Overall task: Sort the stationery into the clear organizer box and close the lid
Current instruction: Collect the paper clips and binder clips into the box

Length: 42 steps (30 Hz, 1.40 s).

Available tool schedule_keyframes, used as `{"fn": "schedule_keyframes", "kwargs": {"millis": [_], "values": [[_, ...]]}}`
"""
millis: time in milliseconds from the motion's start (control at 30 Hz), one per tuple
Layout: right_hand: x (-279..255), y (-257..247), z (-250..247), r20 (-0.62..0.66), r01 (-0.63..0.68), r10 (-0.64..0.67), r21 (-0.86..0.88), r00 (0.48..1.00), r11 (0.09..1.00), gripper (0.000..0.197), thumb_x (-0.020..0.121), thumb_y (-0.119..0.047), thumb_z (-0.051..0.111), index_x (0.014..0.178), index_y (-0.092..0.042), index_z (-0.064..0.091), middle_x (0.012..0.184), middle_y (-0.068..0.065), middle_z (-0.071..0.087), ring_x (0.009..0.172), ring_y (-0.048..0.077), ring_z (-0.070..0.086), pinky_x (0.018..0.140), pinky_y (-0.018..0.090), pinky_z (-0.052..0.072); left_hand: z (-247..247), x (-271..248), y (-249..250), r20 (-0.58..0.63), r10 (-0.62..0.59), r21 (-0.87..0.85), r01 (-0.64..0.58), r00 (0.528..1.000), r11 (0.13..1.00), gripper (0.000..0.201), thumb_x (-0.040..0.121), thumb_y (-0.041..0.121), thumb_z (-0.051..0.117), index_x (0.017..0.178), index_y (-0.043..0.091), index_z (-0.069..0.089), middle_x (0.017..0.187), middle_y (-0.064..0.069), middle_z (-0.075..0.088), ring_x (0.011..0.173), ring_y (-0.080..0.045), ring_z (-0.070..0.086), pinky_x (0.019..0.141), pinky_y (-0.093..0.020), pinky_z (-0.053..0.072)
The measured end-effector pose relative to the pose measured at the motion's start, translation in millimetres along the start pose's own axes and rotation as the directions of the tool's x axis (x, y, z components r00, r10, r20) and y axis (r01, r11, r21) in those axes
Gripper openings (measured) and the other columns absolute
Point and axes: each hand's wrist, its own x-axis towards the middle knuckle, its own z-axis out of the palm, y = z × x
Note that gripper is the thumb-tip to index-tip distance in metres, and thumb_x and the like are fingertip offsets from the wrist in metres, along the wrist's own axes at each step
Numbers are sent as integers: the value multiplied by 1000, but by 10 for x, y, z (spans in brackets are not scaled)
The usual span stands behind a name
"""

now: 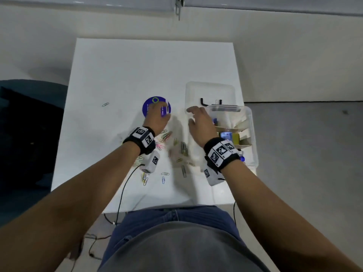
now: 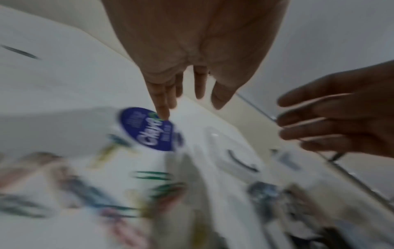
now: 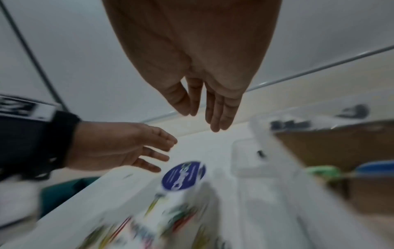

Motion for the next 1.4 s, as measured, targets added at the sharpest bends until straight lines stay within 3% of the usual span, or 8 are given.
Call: {"fn": "schedule_keyframes", "kwargs": {"millis": [100, 267, 500, 600, 733, 933, 1100, 1400], "values": [[-83, -63, 464, 299, -58, 93, -125, 950, 990, 62, 97, -9, 44, 153, -16, 21, 160, 13, 15, 146, 28, 23, 116, 38, 25, -444, 110, -606, -104, -147, 103, 158, 984, 982, 66, 91, 35, 60, 145, 9, 32, 154, -18, 16, 142, -29, 26, 115, -33, 27], [-127, 180, 979, 382, -385, 467, -274, 798, 881, 80, 96, -20, 47, 155, -16, -6, 161, 16, -14, 148, 43, -4, 119, 52, 16, -1102, 318, -1236, -95, -331, 316, 344, 939, 884, 77, 93, 45, 52, 152, 12, 14, 160, -14, -3, 148, -33, 11, 117, -46, 24], [-151, 95, 1478, 314, -342, 445, -331, 839, 879, 77, 89, -8, 44, 154, -9, 2, 156, 32, -10, 143, 53, -10, 119, 53, 6, -1257, 615, -1490, -55, -421, 373, 410, 905, 832, 85, 93, 58, 42, 154, 20, -3, 160, -11, -16, 149, -32, -6, 120, -50, 11], [-68, 61, 1445, 372, -260, 313, -185, 874, 948, 73, 88, 0, 41, 154, -8, 9, 159, 25, 0, 148, 43, -4, 122, 46, 4, -1117, 612, -1460, 12, -419, 455, 368, 908, 811, 85, 94, 55, 42, 154, 10, 0, 161, -14, -11, 149, -34, -6, 118, -57, 11], [-108, 165, 1279, 243, -255, 298, -193, 923, 947, 72, 85, -7, 53, 149, -17, 24, 155, 14, 21, 142, 34, 27, 115, 46, 33, -817, 261, -1392, 100, -306, 525, 211, 947, 825, 84, 95, 56, 38, 153, 7, 1, 161, -15, -10, 149, -33, -5, 119, -54, 11], [-467, 356, 1105, 333, -238, 496, -583, 802, 777, 116, 69, -30, 84, 151, -19, 3, 147, 24, 19, 131, 46, 37, 105, 52, 38, -446, -634, -1445, 389, -117, 540, -123, 914, 833, 96, 88, 66, 43, 154, 14, -3, 160, -10, -18, 149, -29, -13, 121, -48, 1], [-434, 353, 1349, 318, -146, 339, -501, 886, 853, 97, 69, -2, 79, 144, -15, 18, 137, 20, 27, 116, 37, 48, 86, 41, 52, -434, -898, -1492, 376, -50, 576, -191, 925, 794, 111, 72, 51, 76, 154, 18, 8, 161, -10, -2, 149, -32, 3, 118, -47, 20], [-46, 245, 1363, 285, -115, 231, -373, 930, 921, 103, 68, -26, 85, 147, -29, 19, 141, 16, 25, 124, 38, 39, 89, 49, 52, -400, -737, -1318, 207, -109, 481, -4, 972, 877, 57, 80, 19, 74, 129, 18, 45, 123, -15, 43, 113, -33, 47, 92, -44, 48]]}}
